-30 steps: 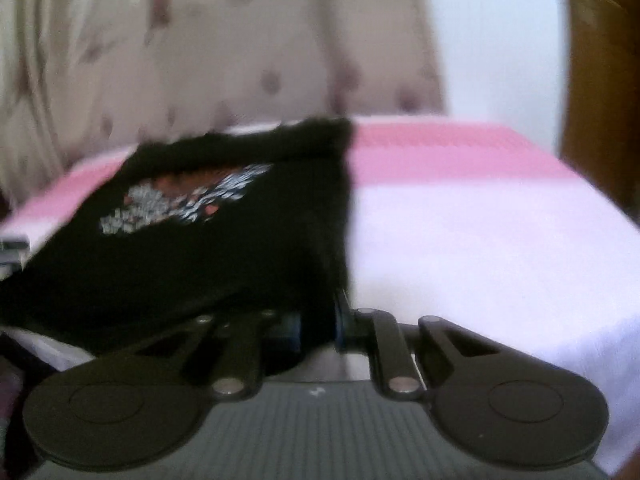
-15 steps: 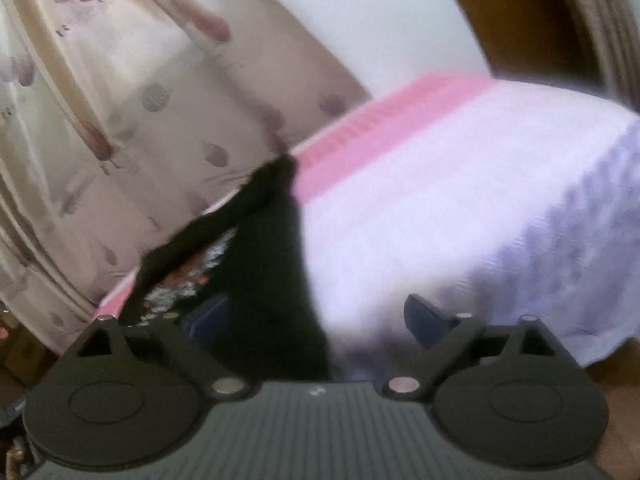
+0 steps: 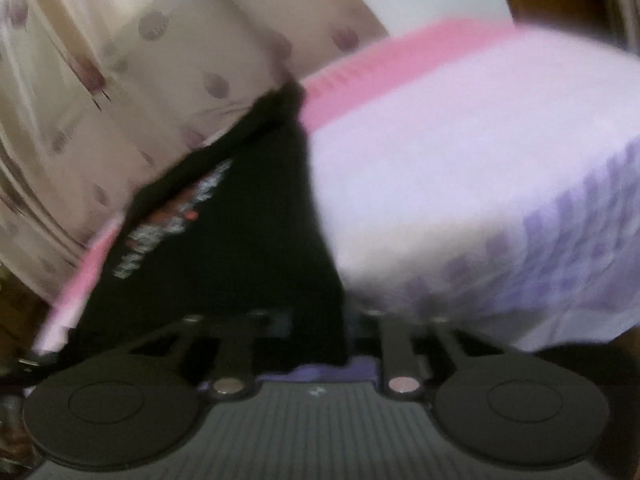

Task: Fold small clothes

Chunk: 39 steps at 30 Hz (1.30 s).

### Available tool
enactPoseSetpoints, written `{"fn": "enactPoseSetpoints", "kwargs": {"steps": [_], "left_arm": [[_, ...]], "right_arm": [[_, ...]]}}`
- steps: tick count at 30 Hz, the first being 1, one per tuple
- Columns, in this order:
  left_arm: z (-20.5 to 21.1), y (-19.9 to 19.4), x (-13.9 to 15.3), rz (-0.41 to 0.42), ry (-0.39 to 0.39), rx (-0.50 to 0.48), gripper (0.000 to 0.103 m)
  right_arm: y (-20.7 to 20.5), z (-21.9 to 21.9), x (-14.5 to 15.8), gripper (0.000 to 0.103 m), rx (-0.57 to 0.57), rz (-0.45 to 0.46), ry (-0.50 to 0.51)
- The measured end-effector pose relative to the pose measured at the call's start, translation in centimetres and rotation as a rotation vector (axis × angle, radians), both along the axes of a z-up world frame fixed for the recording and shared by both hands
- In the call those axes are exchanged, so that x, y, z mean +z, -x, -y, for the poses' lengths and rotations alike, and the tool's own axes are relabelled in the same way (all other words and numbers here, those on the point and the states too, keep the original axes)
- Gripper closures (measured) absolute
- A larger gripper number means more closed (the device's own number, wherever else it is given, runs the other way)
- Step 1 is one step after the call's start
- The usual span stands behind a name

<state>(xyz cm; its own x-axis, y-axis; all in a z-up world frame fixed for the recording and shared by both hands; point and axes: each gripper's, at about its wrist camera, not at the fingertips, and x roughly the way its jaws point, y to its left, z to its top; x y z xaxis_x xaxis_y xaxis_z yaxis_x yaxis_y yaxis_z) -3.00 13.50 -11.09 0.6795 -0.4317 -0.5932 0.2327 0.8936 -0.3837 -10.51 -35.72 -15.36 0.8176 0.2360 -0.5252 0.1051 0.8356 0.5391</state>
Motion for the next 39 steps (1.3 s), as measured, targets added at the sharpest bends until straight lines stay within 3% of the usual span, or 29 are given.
{"fn": "enactPoseSetpoints", "kwargs": {"steps": [7,12,13,15,16,17,19,21,24,25,26,27,28,29,32,35,39], "left_arm": [[-2.8,0.3,0.7,-0.071,0.067,0.109,0.086],[-3.8,0.6,0.4,-0.099,0.083,0.093,0.087],[-3.6,0.8,0.4,-0.088,0.081,0.08,0.083],[-3.1,0.9,0.8,-0.06,0.05,0.092,0.049],[-2.9,1.1,1.2,-0.031,0.044,0.09,0.017],[-2.8,1.2,1.5,-0.007,0.033,0.101,0.003],[-2.4,1.2,2.1,0.029,0.012,0.103,0.0],[-1.8,0.1,2.0,-0.01,-0.007,0.068,0.0],[-1.5,-0.9,1.0,-0.065,0.037,0.046,0.003],[-1.3,-0.9,1.1,-0.057,0.021,0.054,0.007],[-1.1,-0.9,1.1,-0.054,-0.004,0.058,0.025],[-0.9,-1.0,1.2,-0.05,-0.027,0.054,0.048],[-0.6,-1.4,1.0,-0.077,-0.045,0.04,0.097],[-0.7,-1.5,0.8,-0.092,-0.041,0.04,0.096],[-0.3,-0.9,1.1,-0.035,-0.092,0.045,0.096],[-0.2,-0.7,1.6,-0.013,-0.068,0.057,0.096],[0.2,-0.5,2.4,0.021,-0.085,0.064,0.096]], "right_arm": [[0.7,1.5,1.0,0.093,-0.01,0.057,-0.092],[1.4,2.1,1.0,0.093,0.001,0.031,-0.068],[1.6,2.2,1.1,0.091,-0.019,0.034,-0.064],[1.9,2.8,1.0,0.085,-0.037,0.052,-0.098],[1.8,3.1,1.0,0.071,-0.039,0.057,-0.112],[1.5,3.3,1.0,0.045,-0.052,0.057,-0.113],[1.0,3.3,1.0,0.017,-0.066,0.06,-0.103],[0.0,3.0,0.7,0.018,-0.035,0.053,-0.107],[-1.7,1.6,-0.1,0.025,-0.001,-0.022,-0.075],[-2.2,1.1,-0.4,0.053,0.02,-0.043,-0.067],[-2.6,0.7,-0.7,0.071,0.047,-0.065,-0.067],[-2.7,0.3,-1.0,0.073,0.065,-0.067,-0.061],[-2.6,0.1,-1.1,0.081,0.087,-0.056,-0.06],[-2.5,0.2,-1.1,0.091,0.11,-0.044,-0.082],[-1.9,1.2,-0.4,0.091,0.123,0.029,-0.195],[-1.9,2.0,0.7,0.091,0.107,0.073,-0.273],[-2.2,1.9,2.0,0.091,0.122,0.1,-0.283]]}}
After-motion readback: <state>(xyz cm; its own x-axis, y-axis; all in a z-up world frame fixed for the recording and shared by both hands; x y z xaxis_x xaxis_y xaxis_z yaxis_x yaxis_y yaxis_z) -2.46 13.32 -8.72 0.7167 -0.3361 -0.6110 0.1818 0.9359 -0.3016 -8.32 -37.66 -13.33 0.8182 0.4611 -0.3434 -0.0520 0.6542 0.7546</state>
